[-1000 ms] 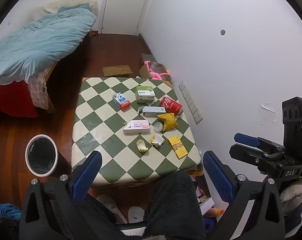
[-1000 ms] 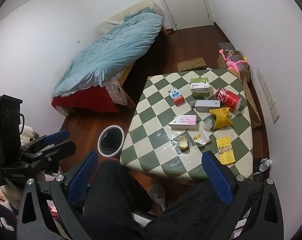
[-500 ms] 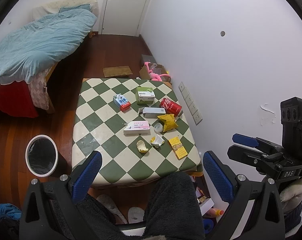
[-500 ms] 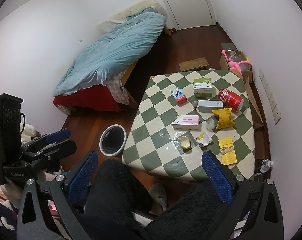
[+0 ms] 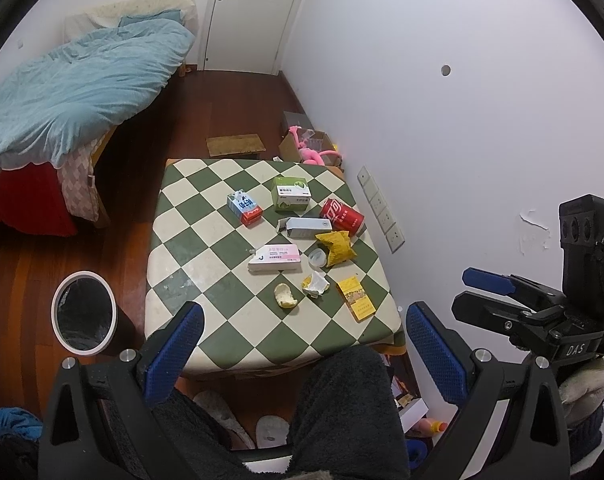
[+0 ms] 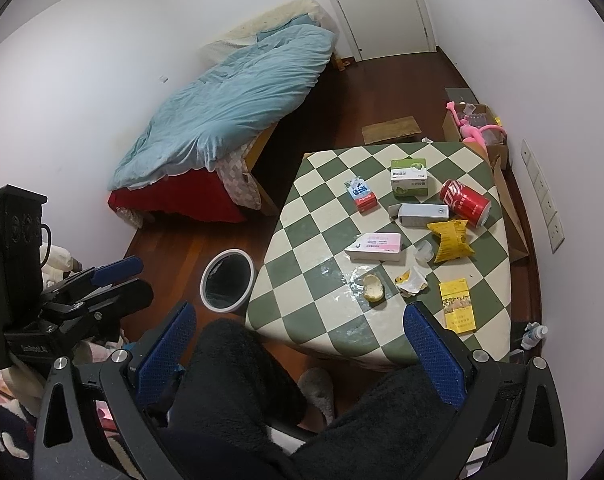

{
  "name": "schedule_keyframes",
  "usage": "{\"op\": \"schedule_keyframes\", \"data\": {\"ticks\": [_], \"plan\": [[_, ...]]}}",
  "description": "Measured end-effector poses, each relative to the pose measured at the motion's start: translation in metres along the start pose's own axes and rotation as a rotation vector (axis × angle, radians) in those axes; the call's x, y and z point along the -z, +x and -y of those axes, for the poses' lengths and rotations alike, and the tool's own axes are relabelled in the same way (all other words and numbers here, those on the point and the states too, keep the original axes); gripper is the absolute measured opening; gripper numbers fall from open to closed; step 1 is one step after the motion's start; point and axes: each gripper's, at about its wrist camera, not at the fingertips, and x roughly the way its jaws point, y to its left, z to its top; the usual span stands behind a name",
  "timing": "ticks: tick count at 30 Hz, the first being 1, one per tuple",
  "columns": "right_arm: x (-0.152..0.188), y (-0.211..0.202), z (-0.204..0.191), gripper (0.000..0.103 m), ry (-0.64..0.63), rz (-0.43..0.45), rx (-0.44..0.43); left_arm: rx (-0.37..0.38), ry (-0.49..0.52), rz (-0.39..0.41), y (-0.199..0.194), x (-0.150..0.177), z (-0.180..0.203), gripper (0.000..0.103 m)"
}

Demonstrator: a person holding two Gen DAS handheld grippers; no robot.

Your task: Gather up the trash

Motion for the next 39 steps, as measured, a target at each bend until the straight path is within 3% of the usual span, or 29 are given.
{"op": "schedule_keyframes", "data": {"ticks": [39], "plan": [[-0.003,0.002,-0.014,0.103,-0.004,0.008,0.000,0.002,-0.005,0.017,-0.011,-0.003,-0.008,0.103]]}}
